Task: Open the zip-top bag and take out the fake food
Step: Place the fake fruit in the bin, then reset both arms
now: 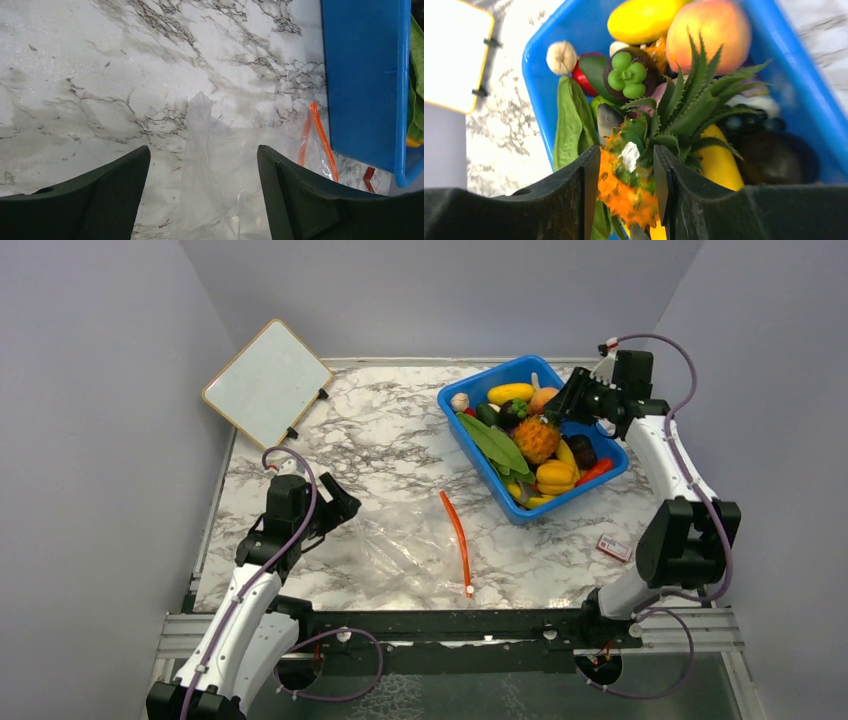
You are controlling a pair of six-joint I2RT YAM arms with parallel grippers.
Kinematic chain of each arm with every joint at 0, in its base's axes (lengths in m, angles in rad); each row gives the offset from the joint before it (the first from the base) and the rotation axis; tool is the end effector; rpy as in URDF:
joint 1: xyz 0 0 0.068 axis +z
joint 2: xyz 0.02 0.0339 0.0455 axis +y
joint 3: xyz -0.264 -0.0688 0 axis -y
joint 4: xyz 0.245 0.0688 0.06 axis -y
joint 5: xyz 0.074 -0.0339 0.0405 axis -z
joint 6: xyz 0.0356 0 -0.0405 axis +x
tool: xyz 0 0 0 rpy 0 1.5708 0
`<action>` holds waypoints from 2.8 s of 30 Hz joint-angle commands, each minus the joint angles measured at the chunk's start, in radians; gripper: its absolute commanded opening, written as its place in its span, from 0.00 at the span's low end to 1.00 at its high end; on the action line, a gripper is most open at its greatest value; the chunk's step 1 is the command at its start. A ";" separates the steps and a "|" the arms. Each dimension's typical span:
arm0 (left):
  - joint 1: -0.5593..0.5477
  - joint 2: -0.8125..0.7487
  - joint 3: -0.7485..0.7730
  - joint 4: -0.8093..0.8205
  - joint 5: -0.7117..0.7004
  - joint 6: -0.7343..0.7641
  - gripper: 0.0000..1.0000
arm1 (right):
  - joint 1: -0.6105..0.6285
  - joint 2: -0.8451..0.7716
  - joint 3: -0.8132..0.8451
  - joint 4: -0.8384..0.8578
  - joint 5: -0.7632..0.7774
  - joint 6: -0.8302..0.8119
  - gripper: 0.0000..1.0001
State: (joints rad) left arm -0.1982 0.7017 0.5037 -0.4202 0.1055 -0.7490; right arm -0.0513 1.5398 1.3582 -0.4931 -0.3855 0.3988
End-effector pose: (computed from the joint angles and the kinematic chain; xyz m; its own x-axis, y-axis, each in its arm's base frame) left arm 0.1557 -0.0351 0.2311 -0.6068 -0.5688 -0.5553 -0.1819 0.7794 -0.5996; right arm 0.3474 -0.0044 0.3253 -0.6703 0.3947 -0.6284 0.0158 0.8542 0.5197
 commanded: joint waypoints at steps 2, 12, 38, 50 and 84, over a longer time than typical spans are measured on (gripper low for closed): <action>0.003 -0.007 0.041 0.015 0.030 0.014 0.81 | 0.007 0.188 -0.001 -0.078 -0.098 -0.106 0.37; 0.003 -0.014 0.041 0.008 0.011 0.012 0.81 | 0.007 0.112 -0.055 -0.053 -0.055 -0.143 0.37; 0.002 -0.007 0.115 0.043 0.014 0.036 0.99 | 0.007 -0.604 -0.792 0.338 -0.124 0.046 0.70; 0.002 0.019 0.122 0.089 0.109 0.054 0.99 | 0.007 -0.607 -0.720 0.276 -0.148 -0.016 0.68; 0.000 0.088 0.673 -0.260 -0.590 0.274 0.99 | 0.007 -0.904 -0.446 0.129 -0.037 -0.073 1.00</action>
State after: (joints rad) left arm -0.1982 0.8192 1.1492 -0.6189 -0.2829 -0.5556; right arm -0.0448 0.6350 0.8822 -0.2260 -0.8082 0.3798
